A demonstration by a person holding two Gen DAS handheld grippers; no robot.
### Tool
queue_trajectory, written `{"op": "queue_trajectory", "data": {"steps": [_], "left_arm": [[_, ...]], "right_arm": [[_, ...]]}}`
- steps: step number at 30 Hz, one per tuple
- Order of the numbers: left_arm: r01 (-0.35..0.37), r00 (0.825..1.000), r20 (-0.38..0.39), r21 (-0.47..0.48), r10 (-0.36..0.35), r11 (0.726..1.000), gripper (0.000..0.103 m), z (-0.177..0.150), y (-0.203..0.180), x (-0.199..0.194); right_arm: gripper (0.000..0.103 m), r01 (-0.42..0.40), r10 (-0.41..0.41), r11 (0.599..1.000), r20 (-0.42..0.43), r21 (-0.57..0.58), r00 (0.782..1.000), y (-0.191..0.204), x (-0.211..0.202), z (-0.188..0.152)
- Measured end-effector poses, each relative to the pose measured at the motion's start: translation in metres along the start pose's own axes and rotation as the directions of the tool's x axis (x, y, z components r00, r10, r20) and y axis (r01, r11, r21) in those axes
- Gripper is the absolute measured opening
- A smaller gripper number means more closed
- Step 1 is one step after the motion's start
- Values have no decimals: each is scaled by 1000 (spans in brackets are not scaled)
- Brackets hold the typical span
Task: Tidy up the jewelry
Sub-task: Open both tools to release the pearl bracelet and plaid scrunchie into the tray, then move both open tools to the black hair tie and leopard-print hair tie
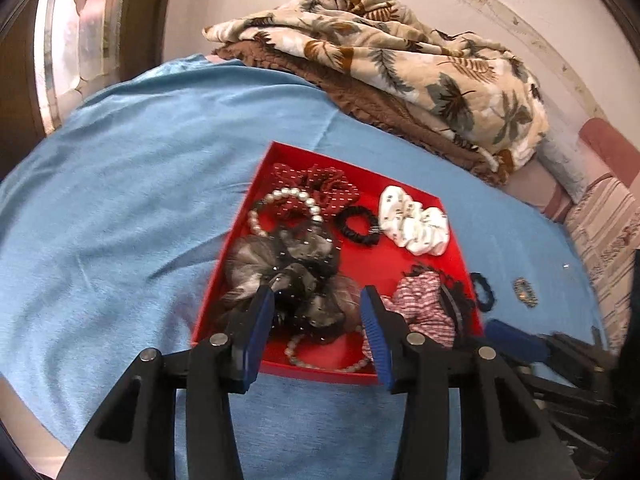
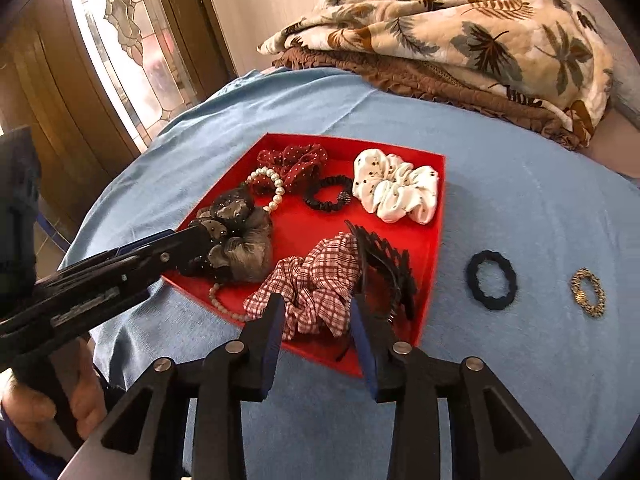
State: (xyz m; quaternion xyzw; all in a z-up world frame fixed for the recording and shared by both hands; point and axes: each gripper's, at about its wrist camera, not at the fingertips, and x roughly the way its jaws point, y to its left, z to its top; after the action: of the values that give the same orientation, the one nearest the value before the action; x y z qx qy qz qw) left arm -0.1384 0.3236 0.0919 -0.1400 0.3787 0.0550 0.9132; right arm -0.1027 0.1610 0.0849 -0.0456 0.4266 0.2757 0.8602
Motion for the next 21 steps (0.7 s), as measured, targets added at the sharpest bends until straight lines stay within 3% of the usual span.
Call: {"op": "queue_trajectory", "data": {"steps": [4,10,21], "left_arm": [[-45,999,14,23,45,999,45,-2,-1,0],[-107,994,28,56,105,993,47,-5,-6,2],[-184,983,34,134,181,974,48,-24,-30,6]], "right_arm": [[48,8,-9,1000,28,19,1000,-10,-19,-6],[55,72,-73,997,58,29,996,-37,-46,-20],[55,176,-183,966,20,190,983,-121,-80,-65]]}}
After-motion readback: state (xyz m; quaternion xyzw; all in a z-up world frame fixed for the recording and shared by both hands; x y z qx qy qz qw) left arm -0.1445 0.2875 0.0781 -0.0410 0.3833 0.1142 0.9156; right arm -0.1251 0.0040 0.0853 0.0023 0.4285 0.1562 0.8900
